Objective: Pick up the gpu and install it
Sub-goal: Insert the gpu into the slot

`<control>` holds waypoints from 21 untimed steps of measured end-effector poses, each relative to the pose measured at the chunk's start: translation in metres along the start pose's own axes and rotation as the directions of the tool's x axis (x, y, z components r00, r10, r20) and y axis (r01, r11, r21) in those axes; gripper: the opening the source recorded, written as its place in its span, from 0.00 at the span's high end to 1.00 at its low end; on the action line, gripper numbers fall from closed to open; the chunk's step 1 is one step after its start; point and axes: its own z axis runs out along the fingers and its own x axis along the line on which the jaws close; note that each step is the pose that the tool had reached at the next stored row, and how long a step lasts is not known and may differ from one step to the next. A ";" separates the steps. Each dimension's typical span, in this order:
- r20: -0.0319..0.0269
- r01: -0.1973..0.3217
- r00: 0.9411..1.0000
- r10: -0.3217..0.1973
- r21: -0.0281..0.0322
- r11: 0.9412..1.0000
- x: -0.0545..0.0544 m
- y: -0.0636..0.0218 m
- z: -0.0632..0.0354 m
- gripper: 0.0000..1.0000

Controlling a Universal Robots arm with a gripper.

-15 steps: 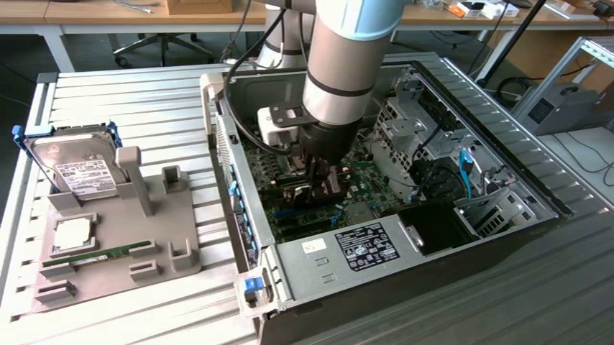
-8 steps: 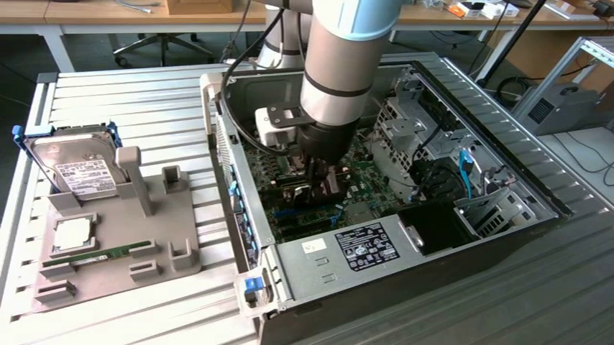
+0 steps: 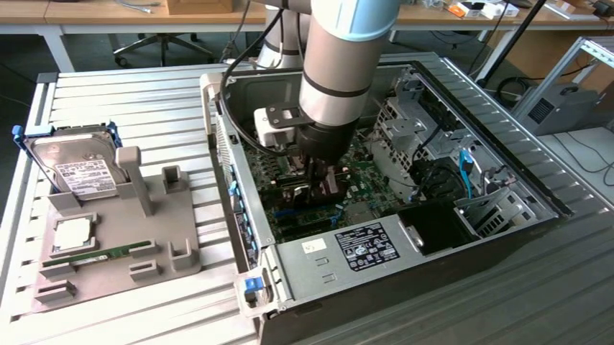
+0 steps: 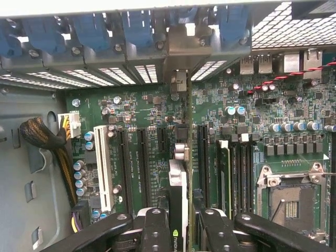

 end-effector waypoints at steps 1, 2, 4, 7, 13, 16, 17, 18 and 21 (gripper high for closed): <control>0.000 0.000 1.000 0.000 0.000 1.000 0.000 0.0000 0.0002 0.73; 0.000 0.000 1.000 0.000 0.000 1.000 0.000 0.0001 0.0003 0.73; 0.001 0.000 1.000 0.000 0.000 1.000 0.000 0.0006 0.0006 0.73; 0.001 0.000 1.000 0.000 0.000 1.000 -0.001 0.0007 0.0006 0.73; 0.008 0.000 1.000 0.000 0.000 1.000 -0.001 0.0008 0.0016 0.73; 0.007 0.000 1.000 0.000 0.000 1.000 -0.001 0.0009 0.0024 0.73; 0.008 0.000 1.000 0.000 0.000 1.000 -0.001 0.0009 0.0026 0.73; 0.008 0.000 1.000 0.000 0.000 1.000 -0.001 0.0010 0.0028 0.73; 0.009 0.000 1.000 0.000 0.000 1.000 -0.001 0.0012 0.0031 0.73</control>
